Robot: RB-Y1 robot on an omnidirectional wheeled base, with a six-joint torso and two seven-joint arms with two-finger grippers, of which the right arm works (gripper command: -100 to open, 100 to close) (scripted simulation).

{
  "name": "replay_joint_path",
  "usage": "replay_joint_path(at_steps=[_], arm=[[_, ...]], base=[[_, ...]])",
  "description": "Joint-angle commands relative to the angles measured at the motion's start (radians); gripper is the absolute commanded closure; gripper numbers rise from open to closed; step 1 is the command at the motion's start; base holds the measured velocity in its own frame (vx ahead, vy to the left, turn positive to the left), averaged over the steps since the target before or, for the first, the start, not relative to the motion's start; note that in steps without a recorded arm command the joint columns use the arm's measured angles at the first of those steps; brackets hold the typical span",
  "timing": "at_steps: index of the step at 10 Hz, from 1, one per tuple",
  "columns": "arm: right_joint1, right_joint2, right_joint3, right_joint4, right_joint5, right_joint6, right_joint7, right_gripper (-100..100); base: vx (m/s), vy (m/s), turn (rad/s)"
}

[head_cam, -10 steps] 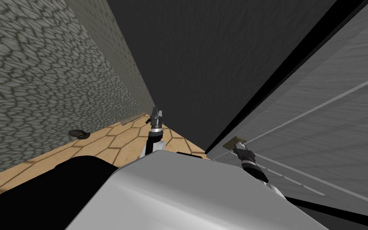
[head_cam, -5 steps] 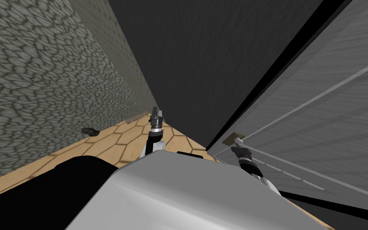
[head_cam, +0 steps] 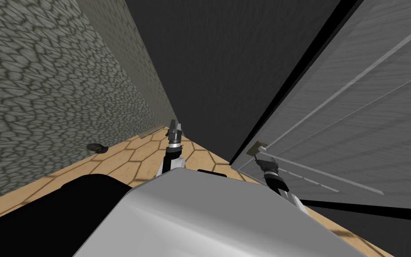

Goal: Pull the door open

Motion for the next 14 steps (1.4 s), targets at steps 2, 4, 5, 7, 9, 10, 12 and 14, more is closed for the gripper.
replay_joint_path(at_steps=[2,4,5,7,9,10,12,14], arm=[[-0.027,0.008,0.003,0.007,-0.044,-0.006,-0.039,-100],[-0.055,0.016,0.007,0.012,-0.091,-0.009,-0.079,-100],[-0.071,0.022,0.01,0.015,-0.117,-0.011,-0.102,-100],[-0.089,0.029,0.013,0.018,-0.147,-0.014,-0.129,-100],[-0.091,0.019,0.01,0.019,-0.137,-0.007,-0.118,-100],[-0.093,0.018,0.009,0.02,-0.138,-0.006,-0.118,-100],[-0.102,0.016,0.005,0.024,-0.139,-0.003,-0.115,-100],[-0.11,0.018,0.001,0.028,-0.14,0.001,-0.113,-100]], base=[[-0.1,0.025,-0.047],[-0.13,0.04,-0.077],[-0.153,0.058,-0.077],[-0.13,0.038,-0.051],[0.035,-0.002,0.005],[0.172,-0.044,0.024],[0.185,-0.074,0.024],[0.202,-0.044,0.022]])
